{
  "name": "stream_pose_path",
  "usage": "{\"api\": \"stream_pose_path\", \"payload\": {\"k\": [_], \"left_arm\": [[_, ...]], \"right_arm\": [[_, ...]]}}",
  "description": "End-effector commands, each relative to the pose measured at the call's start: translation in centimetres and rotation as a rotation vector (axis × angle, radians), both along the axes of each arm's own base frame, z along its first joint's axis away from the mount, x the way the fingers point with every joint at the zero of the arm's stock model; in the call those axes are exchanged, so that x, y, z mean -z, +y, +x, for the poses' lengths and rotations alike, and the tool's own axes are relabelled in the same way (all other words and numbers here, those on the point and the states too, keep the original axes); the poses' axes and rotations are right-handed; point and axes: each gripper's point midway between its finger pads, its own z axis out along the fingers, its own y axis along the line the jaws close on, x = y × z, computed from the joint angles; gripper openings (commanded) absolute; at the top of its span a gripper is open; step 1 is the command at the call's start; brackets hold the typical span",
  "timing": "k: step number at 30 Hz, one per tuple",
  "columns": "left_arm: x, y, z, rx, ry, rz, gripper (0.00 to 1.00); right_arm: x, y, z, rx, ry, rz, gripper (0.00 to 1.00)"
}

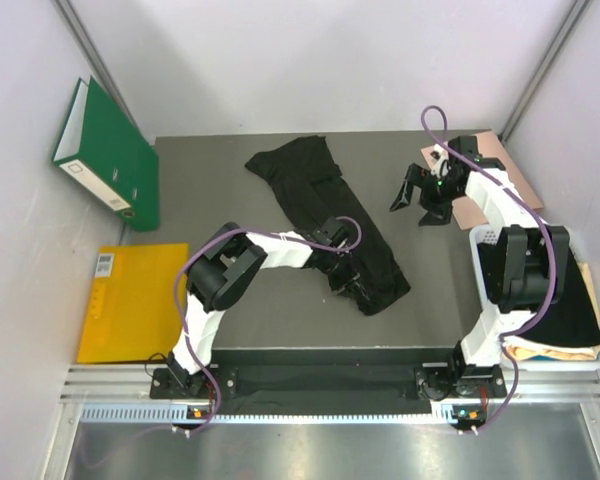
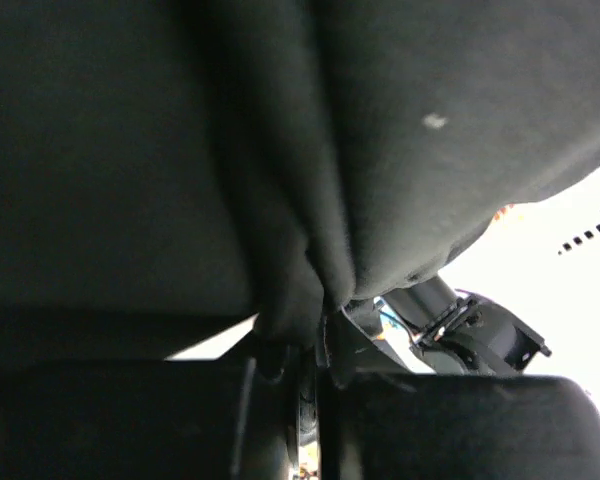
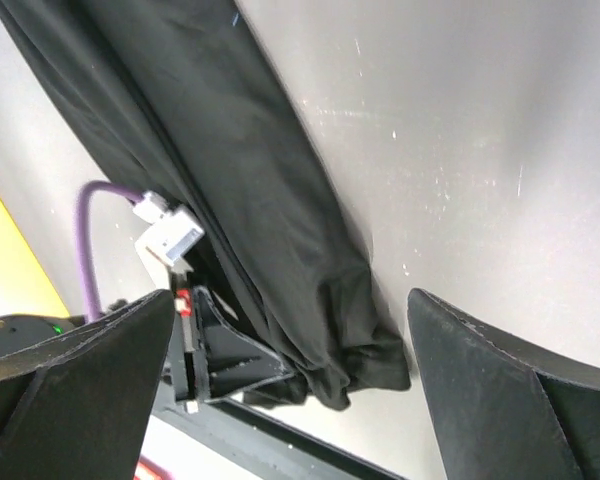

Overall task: Fold and stack the t-shirts
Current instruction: Rotate the tshirt 90 degrees, then grab the bottom of the folded rectangular tshirt with both arms

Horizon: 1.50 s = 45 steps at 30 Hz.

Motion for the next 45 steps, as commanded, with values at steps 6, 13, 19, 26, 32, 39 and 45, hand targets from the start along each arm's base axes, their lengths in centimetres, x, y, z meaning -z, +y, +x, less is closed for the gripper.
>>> {"api": "stream_pose_path", "payload": {"k": [6, 13, 19, 26, 32, 39, 45], "left_arm": [[1.9, 7.7, -3.9, 0.025, 0.049, 0.306, 0.00], [0.2, 15.6, -8.4, 0.100, 0.067, 0.543, 0.00], [-0.9, 21.3, -12.8, 0.122, 0.160, 0.687, 0.00], [-4.6, 23.8, -12.8, 0.157, 0.081, 0.757, 0.99], [-10.3, 24.6, -6.9, 0.065, -0.255, 0.813, 0.99], [-11.8, 24.7, 1.1, -0.128, -0.401, 0.757, 0.99], [-13.3, 25.3, 8.2, -0.238, -0.449, 0.664, 0.99]], "right_arm": [[-0.1, 0.2, -2.6, -0.049, -0.015, 0.040, 1.00], [1.7, 0.2, -3.3, -0.059, 0.024, 0.043, 1.00], [2.8, 1.5, -2.9, -0.119, 0.040, -0.001, 1.00], [3.6, 7.2, 0.7, -0.197, -0.055, 0.045, 1.00], [3.9, 11.5, 6.2, -0.165, -0.161, 0.164, 1.00], [5.3, 14.8, 13.4, -0.099, -0.228, 0.223, 1.00], [6.3, 17.9, 18.0, -0.084, -0.255, 0.204, 0.98]]}}
